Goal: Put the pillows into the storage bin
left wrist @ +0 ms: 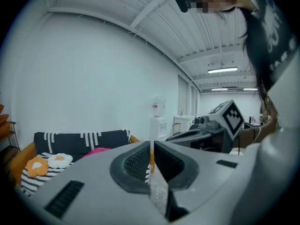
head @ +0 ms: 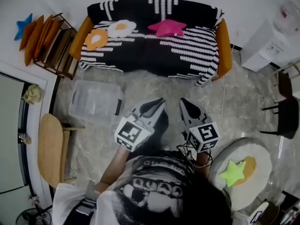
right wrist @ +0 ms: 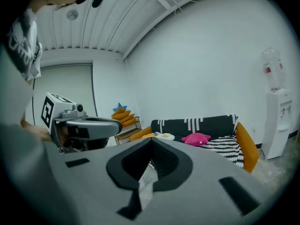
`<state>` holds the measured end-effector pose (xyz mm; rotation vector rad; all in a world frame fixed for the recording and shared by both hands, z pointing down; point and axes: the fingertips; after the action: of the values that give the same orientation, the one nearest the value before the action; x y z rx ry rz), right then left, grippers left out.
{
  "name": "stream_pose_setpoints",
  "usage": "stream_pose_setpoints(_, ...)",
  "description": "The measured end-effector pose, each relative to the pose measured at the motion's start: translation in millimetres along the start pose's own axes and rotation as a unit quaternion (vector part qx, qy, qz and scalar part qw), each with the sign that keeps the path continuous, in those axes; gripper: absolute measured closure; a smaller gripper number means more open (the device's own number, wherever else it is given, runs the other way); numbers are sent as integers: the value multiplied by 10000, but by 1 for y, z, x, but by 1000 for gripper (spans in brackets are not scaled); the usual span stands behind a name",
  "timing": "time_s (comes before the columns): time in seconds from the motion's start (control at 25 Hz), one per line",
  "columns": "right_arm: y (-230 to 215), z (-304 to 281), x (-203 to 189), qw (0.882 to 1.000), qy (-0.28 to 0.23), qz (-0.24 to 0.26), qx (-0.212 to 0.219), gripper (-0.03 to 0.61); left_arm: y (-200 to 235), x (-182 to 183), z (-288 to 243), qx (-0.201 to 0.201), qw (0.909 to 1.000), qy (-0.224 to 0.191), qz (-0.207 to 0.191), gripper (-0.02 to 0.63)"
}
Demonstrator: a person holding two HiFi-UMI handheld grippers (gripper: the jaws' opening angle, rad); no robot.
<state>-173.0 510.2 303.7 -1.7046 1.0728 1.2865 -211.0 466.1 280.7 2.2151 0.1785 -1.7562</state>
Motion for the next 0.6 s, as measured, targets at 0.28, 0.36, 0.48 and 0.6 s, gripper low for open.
stream_pose_setpoints(0.28, -79, -115, 38, 9996, 166, -126, -168, 580, 124, 49, -87, -149, 9998, 75, -48, 589)
stream_pose_setpoints(0.36, -100, -147, 50, 9996, 178, -70, -222, 580, 158, 59, -112, -167, 9998, 73, -78, 589)
stream_pose_setpoints(0.48, -130, -182, 60, 9991, 212, -52, -370, 580, 196, 71, -145, -186, 9997, 60, -175, 589)
stream_pose_setpoints(0.6, -149, -203, 61, 9983, 262, -154, -496, 580, 222, 78, -164, -221, 9996, 75, -172, 589)
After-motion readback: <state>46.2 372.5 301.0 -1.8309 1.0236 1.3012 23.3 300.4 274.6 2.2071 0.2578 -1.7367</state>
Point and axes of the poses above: the fingertips, and each gripper's own axes: z backward along the fingers, y to its left, x out of its top, and after that the axes turned 8 degrees about z, right-handed
